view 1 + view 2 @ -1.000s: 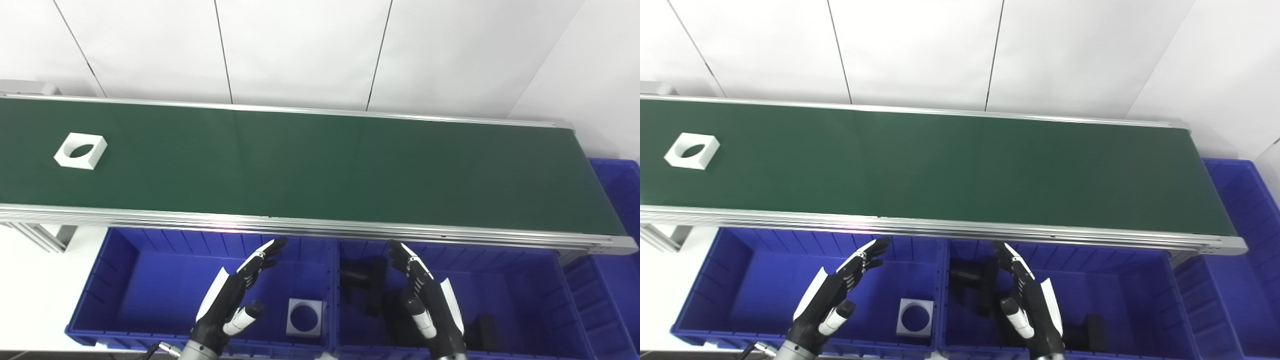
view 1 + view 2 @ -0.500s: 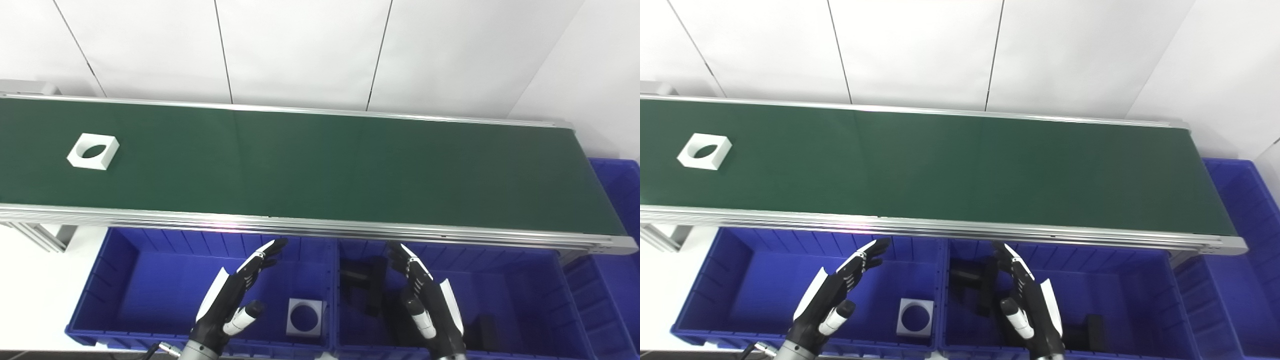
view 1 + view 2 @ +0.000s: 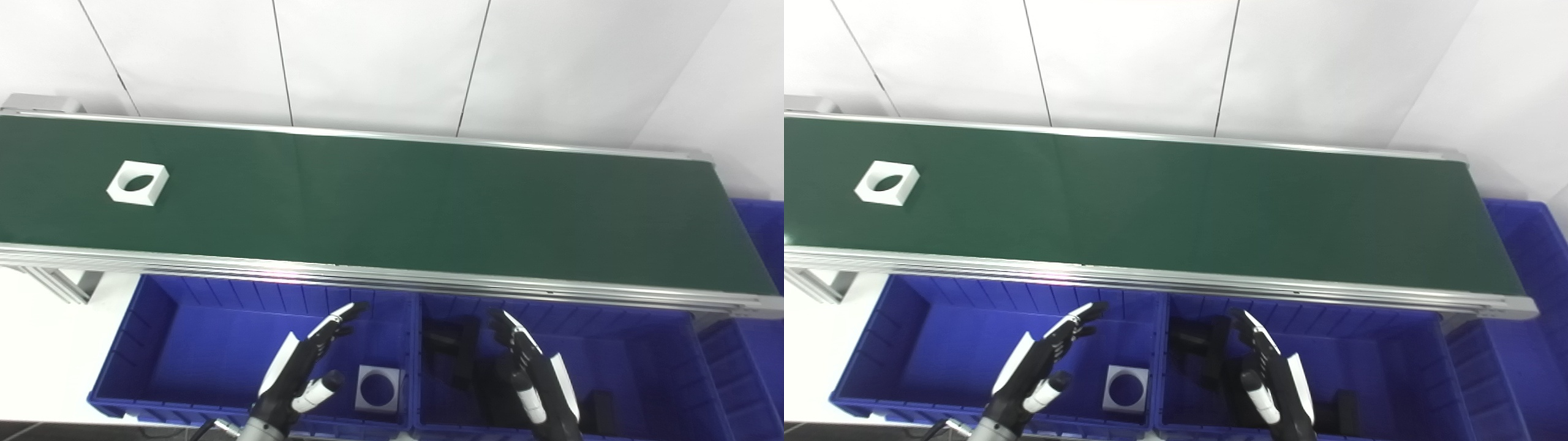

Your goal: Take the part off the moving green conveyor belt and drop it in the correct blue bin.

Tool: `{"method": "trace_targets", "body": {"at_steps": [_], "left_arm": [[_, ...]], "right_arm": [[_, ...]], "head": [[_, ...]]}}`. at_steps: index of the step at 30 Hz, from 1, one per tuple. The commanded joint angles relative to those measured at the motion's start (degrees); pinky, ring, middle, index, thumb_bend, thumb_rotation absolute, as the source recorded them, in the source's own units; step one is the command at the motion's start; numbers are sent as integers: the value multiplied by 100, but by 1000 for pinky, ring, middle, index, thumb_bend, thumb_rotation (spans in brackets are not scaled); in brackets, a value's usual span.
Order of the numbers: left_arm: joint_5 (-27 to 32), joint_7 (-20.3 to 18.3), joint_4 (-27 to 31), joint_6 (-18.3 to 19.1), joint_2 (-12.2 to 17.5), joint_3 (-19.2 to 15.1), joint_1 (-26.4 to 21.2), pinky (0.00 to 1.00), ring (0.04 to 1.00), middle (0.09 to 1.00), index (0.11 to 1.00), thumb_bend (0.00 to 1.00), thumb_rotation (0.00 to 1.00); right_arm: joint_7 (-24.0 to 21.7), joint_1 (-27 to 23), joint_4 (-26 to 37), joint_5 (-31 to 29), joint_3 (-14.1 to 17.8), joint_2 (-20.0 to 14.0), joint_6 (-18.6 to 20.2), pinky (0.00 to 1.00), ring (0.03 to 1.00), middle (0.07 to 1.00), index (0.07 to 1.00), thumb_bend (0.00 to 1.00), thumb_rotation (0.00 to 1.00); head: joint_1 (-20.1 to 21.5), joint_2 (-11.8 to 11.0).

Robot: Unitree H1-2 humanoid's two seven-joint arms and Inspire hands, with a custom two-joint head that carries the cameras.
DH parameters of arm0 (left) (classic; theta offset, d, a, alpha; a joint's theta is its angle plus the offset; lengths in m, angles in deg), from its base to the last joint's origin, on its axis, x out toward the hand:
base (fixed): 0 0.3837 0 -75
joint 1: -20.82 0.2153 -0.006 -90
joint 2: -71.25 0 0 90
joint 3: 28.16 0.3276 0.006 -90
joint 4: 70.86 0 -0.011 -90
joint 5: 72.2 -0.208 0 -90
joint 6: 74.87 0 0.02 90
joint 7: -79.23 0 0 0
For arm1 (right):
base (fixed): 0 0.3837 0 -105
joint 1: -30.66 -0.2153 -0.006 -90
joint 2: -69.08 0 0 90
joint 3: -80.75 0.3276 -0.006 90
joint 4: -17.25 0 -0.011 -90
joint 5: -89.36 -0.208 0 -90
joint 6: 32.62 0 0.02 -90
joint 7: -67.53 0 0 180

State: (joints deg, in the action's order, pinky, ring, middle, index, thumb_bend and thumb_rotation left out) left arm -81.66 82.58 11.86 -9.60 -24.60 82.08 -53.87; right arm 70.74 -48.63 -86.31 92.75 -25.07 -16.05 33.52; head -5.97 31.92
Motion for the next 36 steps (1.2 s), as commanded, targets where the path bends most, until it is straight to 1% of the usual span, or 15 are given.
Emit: {"method": "trace_targets", "body": {"at_steps": [1,2,3,4,7,10,12,18,26,28,29,31,33,36], "left_arm": [[-44,232,2,-218,15,90,-92,866,917,906,860,880,1000],[-31,279,-41,-219,22,130,-109,867,918,905,858,885,1000],[-26,331,-81,-219,24,173,-127,864,917,901,852,895,1000],[-11,369,-106,-219,32,210,-143,854,912,898,846,901,1000],[-10,519,-202,-218,54,339,-211,818,894,892,837,915,1000],[-41,708,-316,-218,74,472,-287,781,873,882,828,928,1000],[-35,803,-370,-218,86,545,-328,768,863,874,822,934,1000],[-90,1109,-420,-218,158,759,-413,747,850,865,811,920,1000],[-73,1248,-378,-218,231,910,-443,756,855,866,812,937,1000],[-95,1304,-341,-218,246,958,-445,756,856,865,812,952,1000],[-211,1377,-295,-218,276,1017,-461,756,856,865,813,957,1000],[-417,1462,-144,-219,325,1110,-470,740,836,851,823,975,1000],[-545,1413,143,-218,330,1119,-417,732,824,843,823,980,992],[-593,1365,476,-217,304,1071,-349,709,807,829,815,994,946]], "right_arm": [[-1,-90,22,-30,14,-41,-306,893,910,912,877,874,1000],[8,-96,-4,-25,9,-52,-306,893,910,912,877,873,1000],[5,-104,-30,-30,10,-64,-306,892,910,913,878,875,1000],[-2,-111,-50,-37,11,-72,-306,892,911,916,879,877,1000],[-28,-146,-120,-62,25,-99,-306,882,908,919,881,881,1000],[-19,-194,-203,-60,19,-129,-306,889,916,923,886,851,1000],[-17,-212,-246,-62,13,-139,-306,905,925,927,889,852,1000],[-112,-236,-296,-135,41,-139,-306,912,932,936,893,848,1000],[-49,-240,-313,-74,52,-153,-306,905,920,930,891,861,1000],[-63,-251,-333,-91,65,-153,-306,902,919,929,892,864,1000],[-95,-252,-347,-119,93,-146,-306,903,919,929,892,865,1000],[-187,-248,-368,-189,155,-134,-306,928,927,931,897,903,1000],[-249,-237,-363,-222,203,-128,-306,937,929,932,901,908,1000],[-324,-232,-343,-224,240,-124,-306,936,929,936,912,886,1000]], "head": [[-87,-95],[-104,-110],[-189,-173],[-189,-173],[-361,-268],[-469,-369],[-493,-412],[-513,-439],[-581,-438],[-668,-452],[-773,-464],[-886,-470],[-921,-463],[-921,-461]]}}
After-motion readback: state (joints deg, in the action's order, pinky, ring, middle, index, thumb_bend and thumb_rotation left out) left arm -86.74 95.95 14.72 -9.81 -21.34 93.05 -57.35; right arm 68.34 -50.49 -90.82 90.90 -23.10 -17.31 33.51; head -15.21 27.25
